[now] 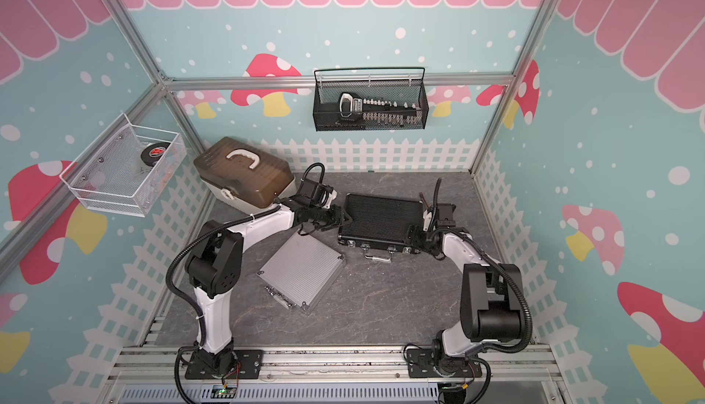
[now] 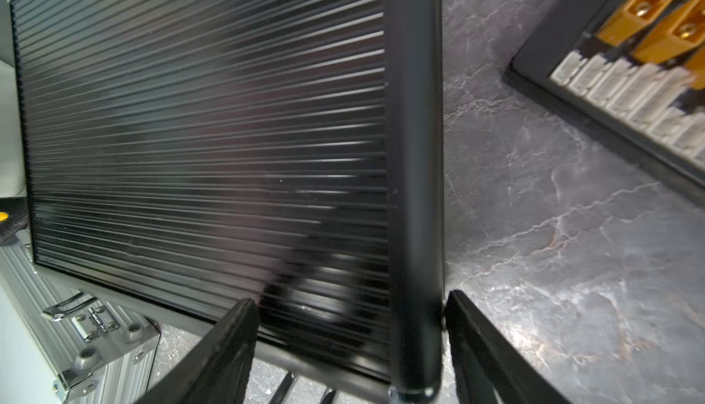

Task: Open the poker set cases
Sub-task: Open the case lid on the poker set case.

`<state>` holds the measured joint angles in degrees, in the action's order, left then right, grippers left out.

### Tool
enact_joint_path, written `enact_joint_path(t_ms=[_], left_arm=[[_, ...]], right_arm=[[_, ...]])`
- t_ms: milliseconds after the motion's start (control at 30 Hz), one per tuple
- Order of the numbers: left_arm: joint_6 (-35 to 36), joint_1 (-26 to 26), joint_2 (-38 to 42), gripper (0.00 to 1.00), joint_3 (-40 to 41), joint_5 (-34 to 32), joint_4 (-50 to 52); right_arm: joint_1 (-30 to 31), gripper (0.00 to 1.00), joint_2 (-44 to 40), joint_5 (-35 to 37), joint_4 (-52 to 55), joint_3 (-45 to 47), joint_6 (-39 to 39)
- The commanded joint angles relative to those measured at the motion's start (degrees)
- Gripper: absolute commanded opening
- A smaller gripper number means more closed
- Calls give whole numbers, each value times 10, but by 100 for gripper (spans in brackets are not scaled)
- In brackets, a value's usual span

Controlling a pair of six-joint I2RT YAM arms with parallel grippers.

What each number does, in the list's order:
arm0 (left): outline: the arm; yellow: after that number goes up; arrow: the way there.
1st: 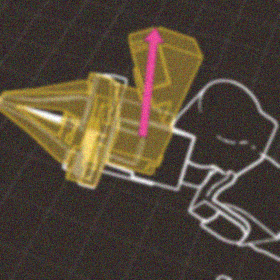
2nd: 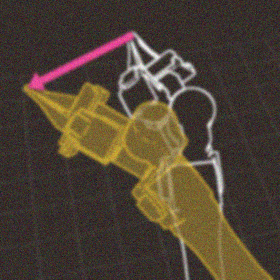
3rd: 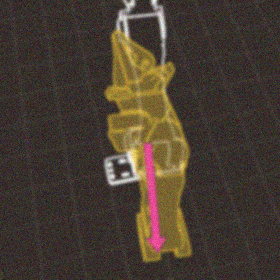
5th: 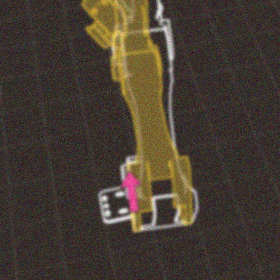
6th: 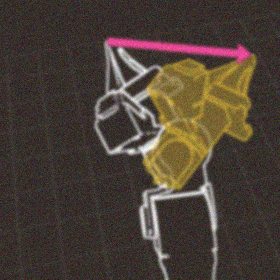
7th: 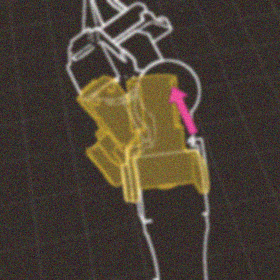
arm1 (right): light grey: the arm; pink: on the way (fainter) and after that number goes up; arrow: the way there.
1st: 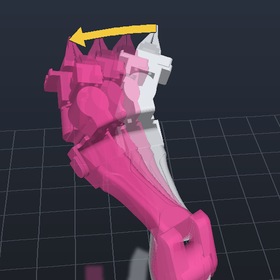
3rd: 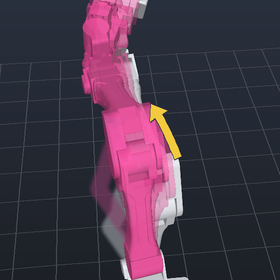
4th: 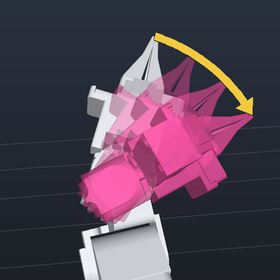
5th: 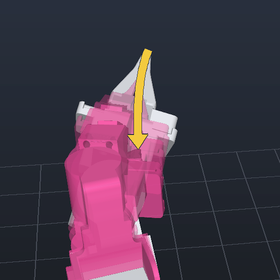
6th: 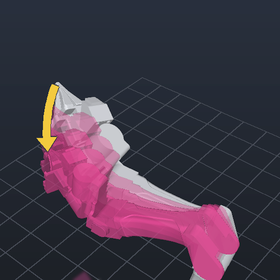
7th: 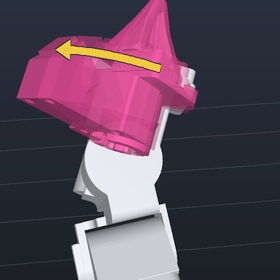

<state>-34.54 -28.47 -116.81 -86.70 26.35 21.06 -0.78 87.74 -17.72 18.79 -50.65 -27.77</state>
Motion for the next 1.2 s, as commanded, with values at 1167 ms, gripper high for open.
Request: enact_joint_path(t_ms=[1167], left_arm=[[-24, 6, 32, 67, 36, 9, -30]], right_arm=[[-30, 76, -57, -45, -3, 35, 0]])
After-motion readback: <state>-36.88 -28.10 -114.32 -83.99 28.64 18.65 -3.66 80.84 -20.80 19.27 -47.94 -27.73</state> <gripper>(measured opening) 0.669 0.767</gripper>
